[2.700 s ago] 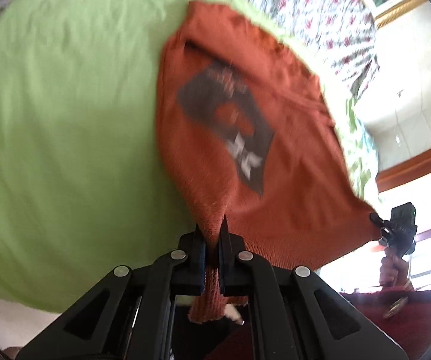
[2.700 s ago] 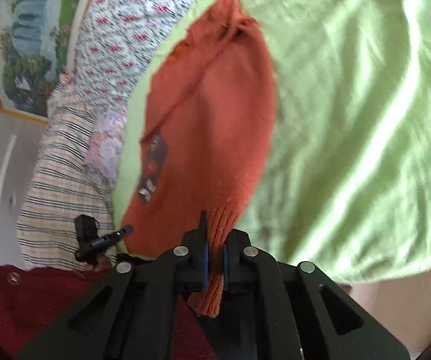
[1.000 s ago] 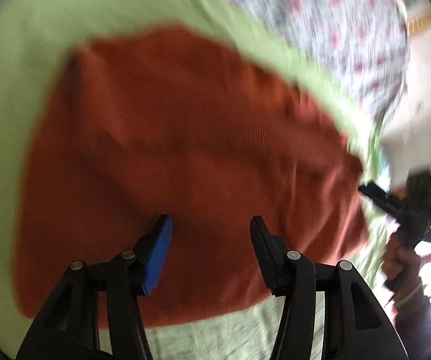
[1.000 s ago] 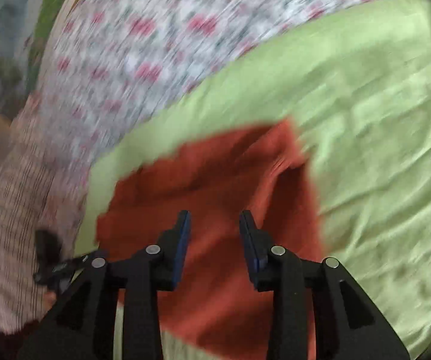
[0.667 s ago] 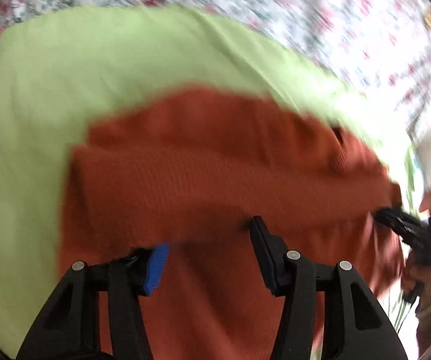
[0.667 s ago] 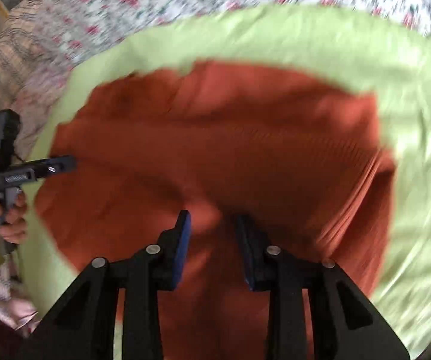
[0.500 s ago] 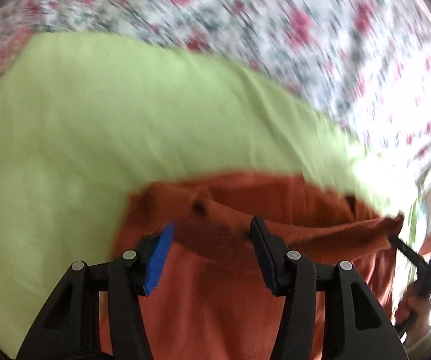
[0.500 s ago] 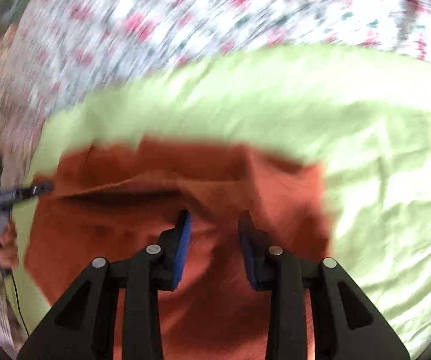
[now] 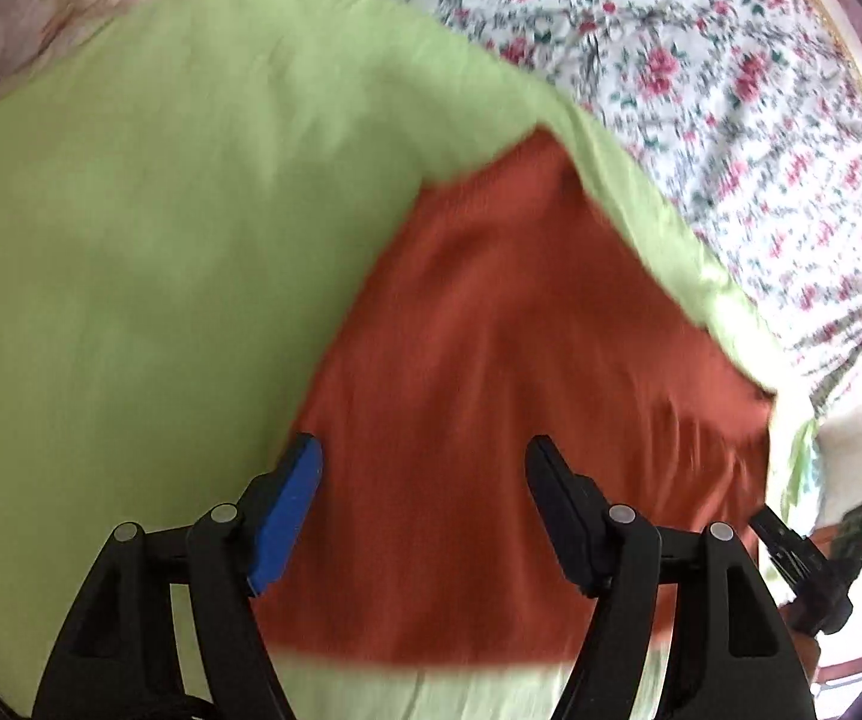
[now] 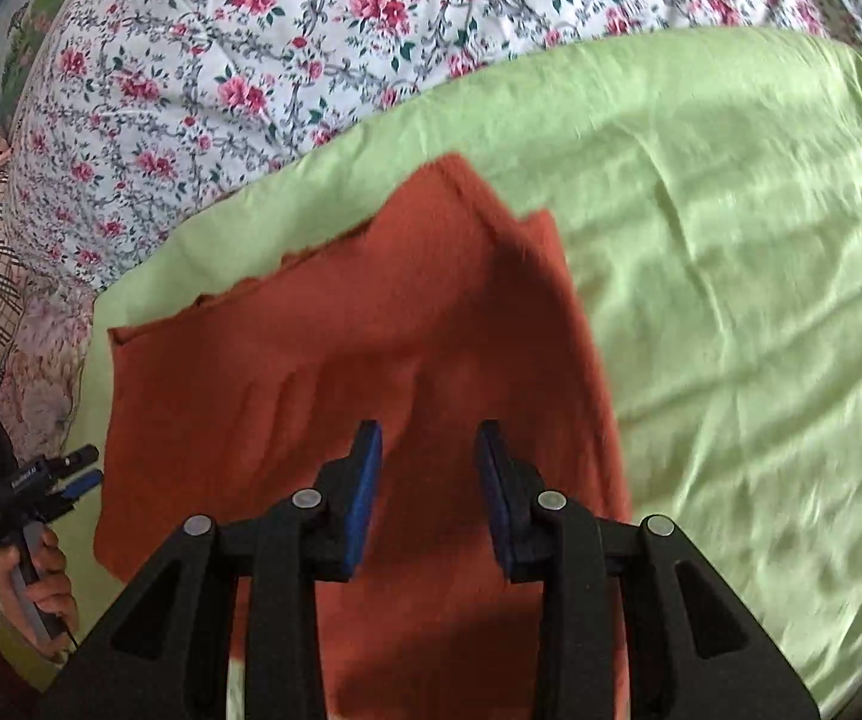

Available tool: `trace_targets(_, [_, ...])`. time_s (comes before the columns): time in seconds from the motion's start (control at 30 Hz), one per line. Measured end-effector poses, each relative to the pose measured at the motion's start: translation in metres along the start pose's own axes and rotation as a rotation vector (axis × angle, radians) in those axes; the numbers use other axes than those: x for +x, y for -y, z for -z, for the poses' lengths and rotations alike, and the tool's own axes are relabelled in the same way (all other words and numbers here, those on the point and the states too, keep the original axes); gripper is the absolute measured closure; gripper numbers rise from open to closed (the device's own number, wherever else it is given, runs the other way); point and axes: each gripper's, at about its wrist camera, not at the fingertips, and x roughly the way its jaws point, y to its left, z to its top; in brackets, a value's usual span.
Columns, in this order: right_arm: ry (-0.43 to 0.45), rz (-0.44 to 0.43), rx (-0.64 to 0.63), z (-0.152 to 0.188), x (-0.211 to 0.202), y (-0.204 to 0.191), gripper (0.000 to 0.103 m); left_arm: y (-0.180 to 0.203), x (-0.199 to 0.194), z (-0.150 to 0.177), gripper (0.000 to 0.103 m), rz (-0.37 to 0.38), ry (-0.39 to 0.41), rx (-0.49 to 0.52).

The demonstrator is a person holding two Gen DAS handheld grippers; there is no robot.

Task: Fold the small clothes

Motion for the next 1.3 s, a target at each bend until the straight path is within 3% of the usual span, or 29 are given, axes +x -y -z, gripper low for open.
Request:
trace_targets(0.23, [-0.068, -0.019, 0.059, 0.07, -0.016, -0.017, 0.067, -0.016, -0.024, 0.079, 0.03, 0.052, -0.089, 0.027])
trace_targets(0.37, [-0.094, -0.011, 0.061, 0.099, -0.031, -0.026, 0.066, -0.025, -0.017, 0.105, 0.03, 0.093, -0.155, -0.021])
trace_targets(0.47, [-0.085, -0.024, 0.061, 0.109, -0.043, -0.031, 0.058, -0.023, -0.018, 0.115, 0.029, 0.102, -0.155, -0.038])
trace_targets(0.6, [-0.104, -0.044, 0.053, 0.113, -0.043, -0.034, 0.057, -0.022, -0.019, 0.11, 0.024, 0.112, -0.132, -0.081])
trace_targets(0.77, [-0.135, -0.068, 0.021, 0.109, -0.041, -0.042, 0.056, -0.028, -0.002, 0.096, 0.019, 0.135, -0.089, -0.215])
trace_targets(0.83, [-0.144, -0.072, -0.003, 0.106, -0.041, -0.045, 0.055, -0.028, 0.001, 0.09, 0.013, 0.139, -0.057, -0.249])
trace_targets(1.03, [-0.195, -0.094, -0.029, 0.098, -0.035, -0.046, 0.055, -0.025, 0.01, 0.067, 0.013, 0.073, 0.049, -0.287])
trace_targets(1.07, [-0.203, -0.099, -0.035, 0.095, -0.034, -0.047, 0.055, -0.024, 0.011, 0.063, 0.015, 0.057, 0.064, -0.284])
trace_targets(1.17, [-0.217, -0.109, -0.048, 0.088, -0.029, -0.045, 0.055, -0.022, 0.014, 0.05, 0.047, -0.008, 0.106, -0.255])
trace_targets(1.23, [-0.222, -0.122, -0.041, 0.082, -0.027, -0.042, 0.055, -0.022, 0.016, 0.043, 0.086, 0.007, 0.104, -0.242])
trace_targets(1.3, [-0.224, -0.134, -0.027, 0.076, -0.024, -0.037, 0.055, -0.016, 0.011, 0.04, 0.089, 0.017, 0.11, -0.213])
